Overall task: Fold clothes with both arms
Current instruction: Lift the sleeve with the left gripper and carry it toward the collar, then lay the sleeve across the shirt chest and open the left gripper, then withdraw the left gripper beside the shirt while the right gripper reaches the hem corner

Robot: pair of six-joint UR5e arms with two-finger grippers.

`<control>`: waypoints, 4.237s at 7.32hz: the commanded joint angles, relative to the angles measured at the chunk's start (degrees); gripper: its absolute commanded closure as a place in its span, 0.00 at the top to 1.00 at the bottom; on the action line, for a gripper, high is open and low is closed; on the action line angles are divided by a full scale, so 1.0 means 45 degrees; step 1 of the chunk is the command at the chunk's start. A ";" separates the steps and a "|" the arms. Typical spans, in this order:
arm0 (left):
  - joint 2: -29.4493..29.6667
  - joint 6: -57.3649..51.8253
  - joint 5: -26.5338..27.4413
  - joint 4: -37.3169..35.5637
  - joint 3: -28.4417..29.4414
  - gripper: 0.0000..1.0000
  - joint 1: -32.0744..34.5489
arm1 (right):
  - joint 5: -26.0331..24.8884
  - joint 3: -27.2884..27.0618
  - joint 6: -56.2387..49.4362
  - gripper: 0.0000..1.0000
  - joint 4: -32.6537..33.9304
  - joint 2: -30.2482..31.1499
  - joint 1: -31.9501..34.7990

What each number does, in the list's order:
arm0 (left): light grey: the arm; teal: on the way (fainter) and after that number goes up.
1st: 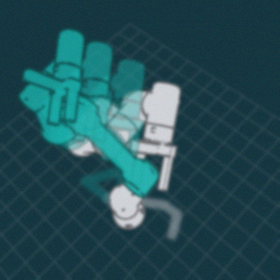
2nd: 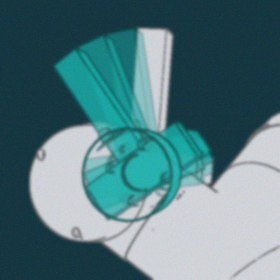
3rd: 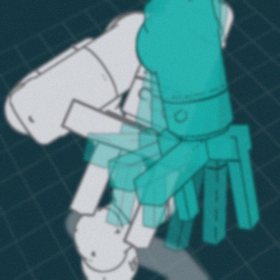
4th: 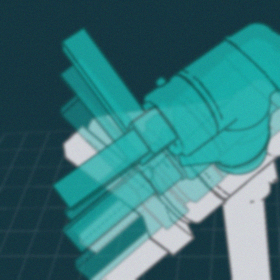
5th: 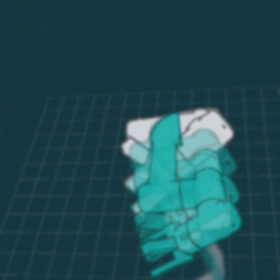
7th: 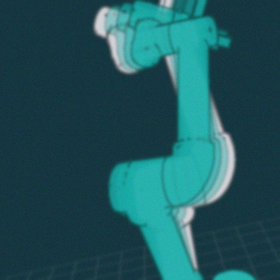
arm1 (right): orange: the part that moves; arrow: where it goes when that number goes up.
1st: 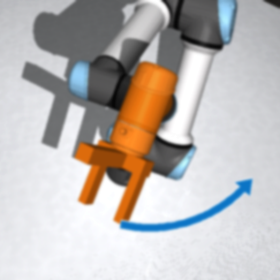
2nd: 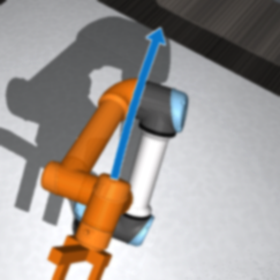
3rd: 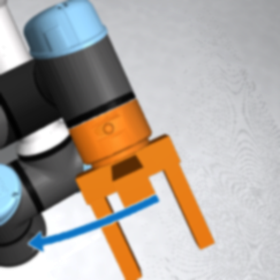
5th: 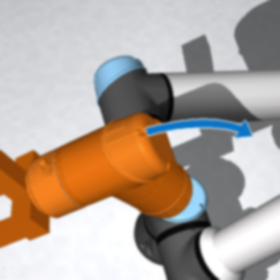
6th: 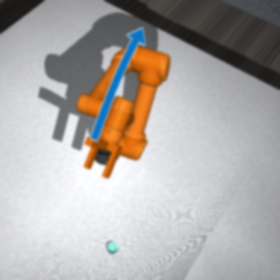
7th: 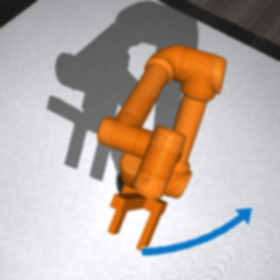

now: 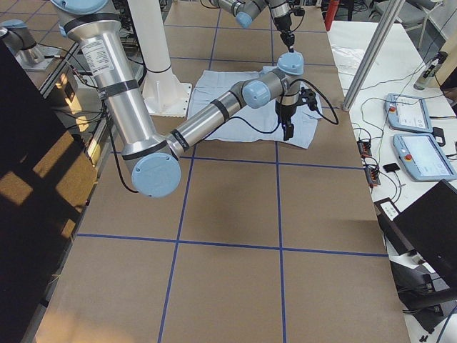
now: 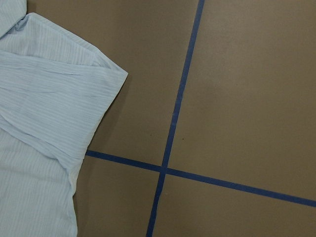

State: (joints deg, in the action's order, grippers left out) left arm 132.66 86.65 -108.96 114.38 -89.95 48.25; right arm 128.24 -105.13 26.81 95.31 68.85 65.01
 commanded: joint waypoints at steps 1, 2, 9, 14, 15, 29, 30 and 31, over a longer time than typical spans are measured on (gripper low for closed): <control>0.0595 0.0957 -0.0063 0.1786 0.0806 0.00 -0.0641 | -0.0021 0.0003 0.0000 1.00 0.0031 0.0032 0.0006; 0.0811 0.0959 -0.0063 0.1790 0.0848 0.00 -0.1069 | -0.0041 0.0061 0.0000 1.00 0.0012 0.0013 -0.0013; 0.2022 0.0940 0.0054 0.3373 0.4010 0.00 -0.2106 | -0.0060 0.0315 0.0020 1.00 0.0032 0.0032 -0.0013; 0.1989 0.0574 0.2105 0.5008 0.4227 1.00 -0.4004 | 0.0642 0.0179 0.0020 1.00 -0.0085 0.0226 0.0280; 0.1927 0.0452 0.2047 0.4974 0.4169 1.00 -0.3790 | 0.0875 0.0179 0.0039 1.00 -0.0163 0.0498 0.0260; -0.5378 -0.1639 0.2163 -0.3542 -0.7121 1.00 -0.3378 | -0.5661 -0.2849 1.1596 0.96 -0.4617 0.4173 -1.0827; -0.5340 -0.1639 0.2163 -0.3542 -0.7121 1.00 -0.3397 | -0.5685 -0.2810 1.1602 0.90 -0.4578 0.4211 -1.1027; -0.5320 -0.1639 0.2163 -0.3542 -0.7082 0.99 -0.3398 | -0.5666 -0.2790 1.1602 0.84 -0.4578 0.4270 -1.1048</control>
State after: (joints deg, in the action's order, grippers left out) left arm 108.60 79.28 -99.24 98.44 -121.95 33.02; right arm 103.02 -117.86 78.52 74.63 87.85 16.26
